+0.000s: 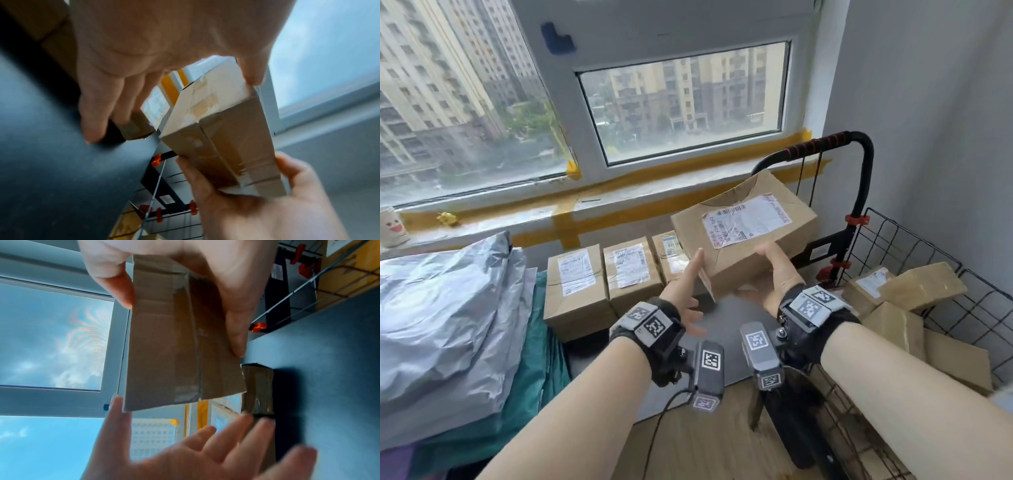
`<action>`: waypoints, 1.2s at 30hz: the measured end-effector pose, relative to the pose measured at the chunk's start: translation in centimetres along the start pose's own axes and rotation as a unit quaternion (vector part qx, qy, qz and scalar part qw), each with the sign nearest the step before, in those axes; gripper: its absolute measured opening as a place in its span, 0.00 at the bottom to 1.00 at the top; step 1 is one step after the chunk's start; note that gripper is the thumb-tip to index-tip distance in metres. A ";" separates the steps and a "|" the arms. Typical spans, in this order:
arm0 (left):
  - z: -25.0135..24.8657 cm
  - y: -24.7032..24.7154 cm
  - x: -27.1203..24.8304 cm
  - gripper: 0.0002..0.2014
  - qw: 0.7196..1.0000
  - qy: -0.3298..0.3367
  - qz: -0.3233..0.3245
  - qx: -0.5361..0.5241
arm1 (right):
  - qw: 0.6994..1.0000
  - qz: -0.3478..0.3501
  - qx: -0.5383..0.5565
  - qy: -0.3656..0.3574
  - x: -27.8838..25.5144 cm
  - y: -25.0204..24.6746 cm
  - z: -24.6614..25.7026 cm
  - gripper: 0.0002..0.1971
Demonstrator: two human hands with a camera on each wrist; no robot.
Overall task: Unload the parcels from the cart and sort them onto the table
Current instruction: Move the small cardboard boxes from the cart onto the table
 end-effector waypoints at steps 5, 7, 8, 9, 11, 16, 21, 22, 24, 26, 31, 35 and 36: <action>-1.1 -2.3 0.9 0.42 0.997 0.054 0.044 -0.032 | 0.999 0.036 -0.015 0.014 0.0 1.3 -1.0 0.18; -1.6 -3.1 1.2 0.40 0.994 0.104 0.015 -0.027 | 0.991 -0.031 -0.127 -0.011 0.5 1.3 -0.7 0.40; -1.8 -3.7 1.4 0.38 0.990 0.143 -0.007 -0.009 | 0.972 -0.079 -0.219 -0.044 0.6 1.2 -0.3 0.50; -2.1 -4.3 1.3 0.37 0.981 0.187 -0.038 0.036 | 0.939 -0.120 -0.310 -0.087 0.5 1.0 0.3 0.56; -2.7 -5.5 1.4 0.39 0.943 0.274 -0.089 0.166 | 0.871 -0.145 -0.430 -0.188 0.4 0.8 1.5 0.60; -4.0 -6.2 1.1 0.56 0.815 0.377 -0.084 0.432 | 0.732 -0.010 -0.634 -0.249 2.4 1.6 2.9 0.66; -5.8 -4.5 1.9 0.59 0.781 0.407 -0.030 0.472 | 0.708 0.070 -0.664 -0.228 4.8 1.0 4.0 0.65; -6.4 -4.0 2.2 0.58 0.778 0.414 -0.029 0.472 | 0.713 0.078 -0.658 -0.227 5.6 0.7 4.3 0.64; -7.7 -3.0 2.6 0.57 0.769 0.419 -0.030 0.481 | 0.704 0.084 -0.660 -0.248 7.0 0.4 5.3 0.62; -9.0 -1.7 3.4 0.55 0.767 0.413 -0.041 0.489 | 0.696 0.087 -0.661 -0.266 8.4 0.4 6.7 0.57; -11.7 1.5 7.3 0.35 0.766 0.365 -0.184 0.496 | 0.764 0.027 -0.613 -0.200 12.5 -0.3 11.0 0.45; -9.5 2.9 11.8 0.26 0.744 0.235 -0.136 0.611 | 0.781 0.050 -0.612 -0.115 15.6 -1.9 11.2 0.32; -8.6 3.0 12.8 0.26 0.727 0.213 -0.117 0.642 | 0.780 0.052 -0.616 -0.099 16.4 -2.3 10.6 0.32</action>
Point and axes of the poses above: each hand's wrist, its own x-axis towards the middle knuckle, its own y-axis out of the palm, z = x × y, the point moved 1 cm from there along x, towards the middle knuckle, and after that the axes turned 2 degrees about -z, right-handed, at the moved point
